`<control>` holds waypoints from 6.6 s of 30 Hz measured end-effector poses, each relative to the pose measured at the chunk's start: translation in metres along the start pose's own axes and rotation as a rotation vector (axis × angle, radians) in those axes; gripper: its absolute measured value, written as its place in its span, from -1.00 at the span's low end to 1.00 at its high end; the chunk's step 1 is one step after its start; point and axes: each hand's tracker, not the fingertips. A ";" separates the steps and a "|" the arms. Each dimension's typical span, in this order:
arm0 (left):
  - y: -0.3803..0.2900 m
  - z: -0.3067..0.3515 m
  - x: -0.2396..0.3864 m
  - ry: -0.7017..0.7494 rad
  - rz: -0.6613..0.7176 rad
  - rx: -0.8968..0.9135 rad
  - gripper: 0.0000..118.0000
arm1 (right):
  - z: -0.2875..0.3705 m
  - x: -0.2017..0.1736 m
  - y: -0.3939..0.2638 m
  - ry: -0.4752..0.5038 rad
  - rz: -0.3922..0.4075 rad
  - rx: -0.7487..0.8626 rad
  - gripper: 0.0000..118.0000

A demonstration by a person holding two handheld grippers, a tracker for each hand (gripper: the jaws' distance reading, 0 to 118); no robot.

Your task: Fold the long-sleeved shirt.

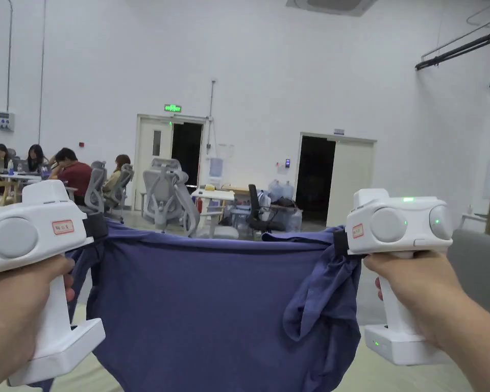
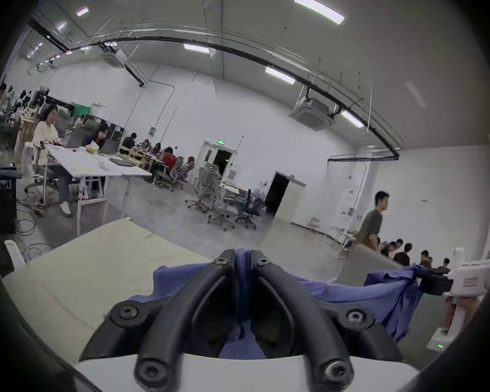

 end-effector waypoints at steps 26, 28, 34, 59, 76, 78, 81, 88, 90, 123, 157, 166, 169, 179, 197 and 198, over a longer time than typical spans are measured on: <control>-0.316 0.290 -0.121 0.205 -0.010 -0.853 -0.87 | 0.159 -0.097 -0.448 0.311 0.206 -0.730 -0.74; -0.325 0.301 -0.126 0.219 -0.076 -0.895 -0.87 | 0.168 -0.109 -0.462 0.322 0.229 -0.824 -0.72; -0.328 0.300 -0.118 0.240 -0.042 -0.931 1.00 | 0.178 -0.113 -0.453 0.222 0.132 -0.769 1.00; -0.360 0.018 -0.011 0.131 -0.220 -0.722 0.91 | 0.228 -0.093 -0.421 0.221 -0.366 -0.456 -0.94; -0.397 0.005 0.041 0.008 -0.443 -0.782 -0.93 | 0.127 -0.027 -0.478 0.154 -0.489 -0.721 1.00; -0.373 0.003 0.035 0.015 -0.446 -0.764 -0.93 | 0.105 -0.035 -0.487 0.149 -0.489 -0.741 0.94; -0.343 0.014 0.029 0.000 -0.408 -0.741 -0.93 | 0.066 -0.053 -0.506 0.155 -0.403 -0.827 0.74; -0.284 0.077 0.023 -0.036 -0.309 -0.655 -0.93 | 0.085 -0.079 -0.495 0.238 -0.239 -0.774 -0.87; -0.269 0.105 0.019 -0.023 -0.280 -0.617 -0.93 | 0.108 -0.076 -0.488 0.227 -0.289 -0.799 -0.88; 0.107 0.120 0.077 -0.077 -0.172 0.161 -0.93 | 0.187 -0.046 0.070 0.062 0.146 0.269 -0.88; -0.335 0.081 -0.052 0.042 -0.471 -0.663 -0.93 | -0.019 -0.072 -0.375 0.174 0.365 -0.518 -0.88; -0.329 0.280 -0.024 -0.003 -0.479 -0.863 -0.93 | 0.154 -0.092 -0.435 0.322 0.356 -0.706 -0.88; -0.334 0.322 -0.026 0.000 -0.441 -0.948 -0.93 | 0.190 -0.104 -0.448 0.351 0.353 -0.782 -0.88; -0.332 0.357 -0.039 0.025 -0.227 -0.776 0.83 | 0.218 -0.070 -0.442 0.344 0.060 -0.677 0.88; -0.312 0.353 -0.020 0.053 -0.067 -0.695 -0.96 | 0.064 -0.142 -0.359 0.389 -0.238 -0.485 1.00; -0.312 0.350 -0.021 0.057 -0.075 -0.687 -0.96 | 0.029 -0.156 -0.352 0.398 -0.213 -0.521 1.00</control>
